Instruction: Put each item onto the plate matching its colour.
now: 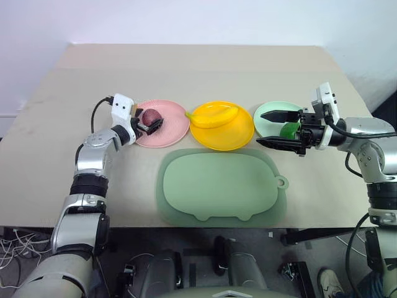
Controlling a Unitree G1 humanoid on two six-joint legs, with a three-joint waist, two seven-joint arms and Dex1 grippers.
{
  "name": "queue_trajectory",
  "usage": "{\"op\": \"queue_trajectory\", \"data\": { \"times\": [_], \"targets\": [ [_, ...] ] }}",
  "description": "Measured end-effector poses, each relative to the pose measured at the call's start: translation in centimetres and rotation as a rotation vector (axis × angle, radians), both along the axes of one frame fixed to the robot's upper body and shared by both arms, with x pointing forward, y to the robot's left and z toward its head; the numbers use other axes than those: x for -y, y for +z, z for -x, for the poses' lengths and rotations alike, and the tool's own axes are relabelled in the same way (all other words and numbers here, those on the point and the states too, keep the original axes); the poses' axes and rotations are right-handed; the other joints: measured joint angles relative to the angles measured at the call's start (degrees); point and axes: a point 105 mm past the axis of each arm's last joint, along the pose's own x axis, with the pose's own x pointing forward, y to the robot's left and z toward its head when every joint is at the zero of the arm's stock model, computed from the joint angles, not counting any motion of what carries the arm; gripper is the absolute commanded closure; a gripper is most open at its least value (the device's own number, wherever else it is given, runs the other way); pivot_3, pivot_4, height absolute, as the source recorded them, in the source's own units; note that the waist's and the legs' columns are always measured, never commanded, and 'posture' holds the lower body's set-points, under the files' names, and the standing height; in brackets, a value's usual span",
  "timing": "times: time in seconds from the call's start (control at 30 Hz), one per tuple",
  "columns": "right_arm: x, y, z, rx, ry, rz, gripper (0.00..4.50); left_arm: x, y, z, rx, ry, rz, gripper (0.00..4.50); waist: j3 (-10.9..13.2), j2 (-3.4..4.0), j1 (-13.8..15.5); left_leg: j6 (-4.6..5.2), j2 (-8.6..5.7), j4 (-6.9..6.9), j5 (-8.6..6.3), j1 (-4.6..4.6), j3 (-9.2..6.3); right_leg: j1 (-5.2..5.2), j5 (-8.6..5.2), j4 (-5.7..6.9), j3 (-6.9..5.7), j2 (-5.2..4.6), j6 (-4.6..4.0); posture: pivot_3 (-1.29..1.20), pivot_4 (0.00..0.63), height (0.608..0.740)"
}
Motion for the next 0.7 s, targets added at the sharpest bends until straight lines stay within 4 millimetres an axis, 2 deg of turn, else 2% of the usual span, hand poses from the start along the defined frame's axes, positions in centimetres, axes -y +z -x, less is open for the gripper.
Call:
{"op": "queue_trajectory", "data": {
  "times": [0.13,0.17,0.23,0.37,0.43,0.6,0.7],
  "targets": [
    [-0.1,-0.1,-0.1,0.0,-0.005,-0.003,0.0,-3.4,4.8,0.0,0.151,0.086,-0.06,0.04,0.0,0.0,0.19,-0.01,-0.02,-0.01,0.0,0.01,0.04,0.0,0.0,0.02,0.0,-0.06,0.0,0.0,0.15,0.704],
    [-0.2,-0.1,-0.1,-0.001,-0.004,-0.007,0.0,-3.6,5.6,0.0,0.181,0.096,-0.062,0.04,0.0,0.0,0.35,0.0,-0.04,0.0,0.0,0.03,0.03,0.05,0.0,0.02,-0.01,-0.11,0.01,0.0,0.15,0.704],
    [-0.3,-0.2,-0.3,-0.004,-0.003,-0.01,0.0,-3.5,5.8,0.0,0.191,0.095,-0.056,0.04,0.0,0.0,0.7,0.01,-0.06,0.04,0.0,0.03,0.02,0.09,0.01,0.02,-0.04,-0.14,0.01,0.0,0.15,0.704],
    [-0.5,-0.4,-0.6,-0.004,-0.009,-0.014,0.0,-1.5,4.7,0.1,0.158,0.025,-0.013,0.04,0.0,0.0,1.32,0.01,-0.06,0.07,0.0,-0.01,0.03,0.07,0.01,0.04,-0.04,-0.11,0.02,0.0,0.15,0.704],
    [-0.6,-0.3,-0.9,0.012,-0.031,-0.016,0.0,-0.3,4.9,0.3,0.149,0.002,0.061,0.04,-0.01,0.0,1.42,0.0,-0.06,0.08,0.0,-0.01,0.02,0.08,0.01,0.04,-0.04,-0.11,0.02,0.0,0.15,0.704],
    [-1.5,-0.5,-3.9,0.101,-0.242,-0.122,0.0,2.9,5.5,0.9,0.205,0.052,0.207,0.04,-0.01,-0.01,1.39,-0.03,-0.04,0.07,0.02,0.03,0.01,0.11,0.01,0.05,-0.03,-0.08,0.02,0.0,0.15,0.704],
    [-1.5,-0.8,-4.5,0.105,-0.342,-0.192,0.0,3.7,4.9,1.1,0.232,0.166,0.258,0.04,-0.01,-0.01,1.49,-0.03,-0.04,0.07,0.02,0.04,0.0,0.13,0.01,0.04,-0.03,-0.09,0.02,0.0,0.15,0.704]
  ]
}}
